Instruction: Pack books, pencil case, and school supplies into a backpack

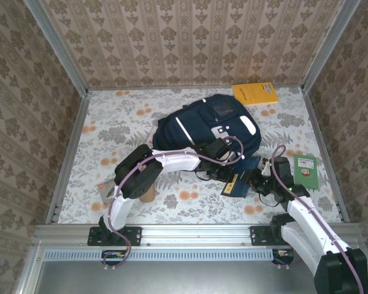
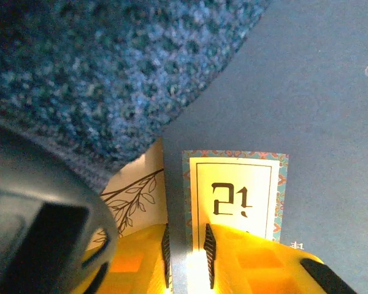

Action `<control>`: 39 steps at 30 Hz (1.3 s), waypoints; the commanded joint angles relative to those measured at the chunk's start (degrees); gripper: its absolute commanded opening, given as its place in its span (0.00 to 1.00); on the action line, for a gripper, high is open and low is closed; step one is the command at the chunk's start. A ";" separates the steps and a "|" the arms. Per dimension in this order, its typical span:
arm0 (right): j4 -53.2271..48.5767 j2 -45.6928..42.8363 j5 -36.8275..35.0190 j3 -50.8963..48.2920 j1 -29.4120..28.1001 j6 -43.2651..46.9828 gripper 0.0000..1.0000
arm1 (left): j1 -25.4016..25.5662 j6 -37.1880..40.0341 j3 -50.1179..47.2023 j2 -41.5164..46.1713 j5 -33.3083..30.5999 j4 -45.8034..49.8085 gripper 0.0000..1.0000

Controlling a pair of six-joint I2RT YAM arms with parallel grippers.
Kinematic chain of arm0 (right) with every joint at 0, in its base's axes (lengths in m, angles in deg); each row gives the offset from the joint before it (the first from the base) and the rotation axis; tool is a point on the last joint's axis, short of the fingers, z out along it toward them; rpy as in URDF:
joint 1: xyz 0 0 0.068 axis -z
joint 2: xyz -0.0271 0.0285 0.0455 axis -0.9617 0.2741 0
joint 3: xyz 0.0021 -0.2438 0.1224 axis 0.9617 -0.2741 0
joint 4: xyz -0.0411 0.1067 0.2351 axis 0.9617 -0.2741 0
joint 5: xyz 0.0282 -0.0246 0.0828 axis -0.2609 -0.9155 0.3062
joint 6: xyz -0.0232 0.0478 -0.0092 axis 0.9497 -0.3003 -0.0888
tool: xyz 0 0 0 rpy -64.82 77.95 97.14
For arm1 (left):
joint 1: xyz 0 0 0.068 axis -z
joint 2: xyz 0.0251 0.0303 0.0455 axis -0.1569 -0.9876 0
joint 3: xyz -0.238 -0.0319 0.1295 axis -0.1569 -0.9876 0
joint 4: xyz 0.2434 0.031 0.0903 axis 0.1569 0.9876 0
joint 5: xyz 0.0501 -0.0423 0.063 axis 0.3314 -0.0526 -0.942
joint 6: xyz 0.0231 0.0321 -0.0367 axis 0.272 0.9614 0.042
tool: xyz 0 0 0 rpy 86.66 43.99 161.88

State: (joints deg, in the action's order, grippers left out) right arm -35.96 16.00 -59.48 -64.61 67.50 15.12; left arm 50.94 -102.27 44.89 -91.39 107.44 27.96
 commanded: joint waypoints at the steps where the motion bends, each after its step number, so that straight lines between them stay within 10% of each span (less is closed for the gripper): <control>1: -4.94 -0.86 -0.99 3.46 -0.39 2.04 0.13 | 0.69 -0.51 -0.55 2.27 2.76 -1.47 0.26; 12: -16.72 -6.61 -9.14 17.22 -0.35 5.34 0.00 | -2.08 -3.60 -0.18 14.53 0.42 -1.42 0.51; 29: 21.64 15.10 22.16 27.48 -0.78 -5.34 0.00 | -16.02 -18.86 -15.76 30.29 6.65 -20.45 0.68; 39: 30.87 25.46 28.41 30.67 -3.17 -8.25 0.00 | -17.76 -24.11 -18.65 31.46 9.05 -29.53 0.56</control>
State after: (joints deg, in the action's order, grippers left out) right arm -11.70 40.33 -37.25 -36.46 65.56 8.32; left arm 33.43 -123.42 27.71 -62.43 113.99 4.96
